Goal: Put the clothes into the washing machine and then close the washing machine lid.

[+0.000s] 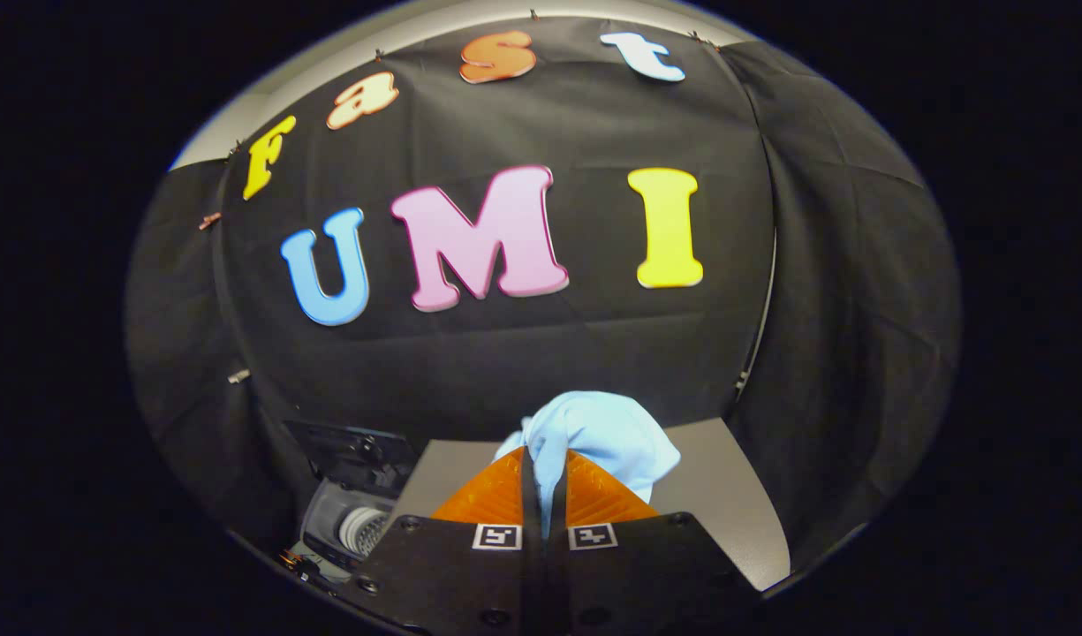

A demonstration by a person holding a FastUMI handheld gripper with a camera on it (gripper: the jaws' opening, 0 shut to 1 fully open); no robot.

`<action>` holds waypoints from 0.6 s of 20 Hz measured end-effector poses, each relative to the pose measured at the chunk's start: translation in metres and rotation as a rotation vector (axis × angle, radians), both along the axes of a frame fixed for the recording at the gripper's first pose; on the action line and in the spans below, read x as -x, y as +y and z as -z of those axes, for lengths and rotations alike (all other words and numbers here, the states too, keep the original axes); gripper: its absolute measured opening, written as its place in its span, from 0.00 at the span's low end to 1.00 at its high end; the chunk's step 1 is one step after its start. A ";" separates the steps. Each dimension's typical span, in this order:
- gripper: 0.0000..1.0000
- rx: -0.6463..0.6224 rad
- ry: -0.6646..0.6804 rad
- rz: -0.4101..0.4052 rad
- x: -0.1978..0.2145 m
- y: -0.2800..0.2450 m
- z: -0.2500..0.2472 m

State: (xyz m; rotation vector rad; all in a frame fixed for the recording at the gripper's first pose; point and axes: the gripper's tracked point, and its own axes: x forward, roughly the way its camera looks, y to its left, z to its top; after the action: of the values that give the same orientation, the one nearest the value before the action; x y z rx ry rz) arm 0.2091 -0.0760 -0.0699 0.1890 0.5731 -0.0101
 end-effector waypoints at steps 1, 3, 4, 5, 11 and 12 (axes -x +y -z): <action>0.05 0.001 -0.051 -0.016 0.000 0.010 -0.026; 0.04 0.000 -0.151 -0.055 0.001 0.033 -0.069; 0.04 -0.010 -0.195 -0.087 0.001 0.051 -0.089; 0.05 -0.022 -0.226 -0.114 0.001 0.067 -0.102; 0.04 -0.101 -0.292 -0.330 0.004 0.184 -0.130; 0.04 -0.109 -0.297 -0.366 0.004 0.204 -0.129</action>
State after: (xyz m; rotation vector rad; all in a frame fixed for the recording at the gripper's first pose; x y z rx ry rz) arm 0.2047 0.1277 0.0592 0.1851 0.3054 0.3989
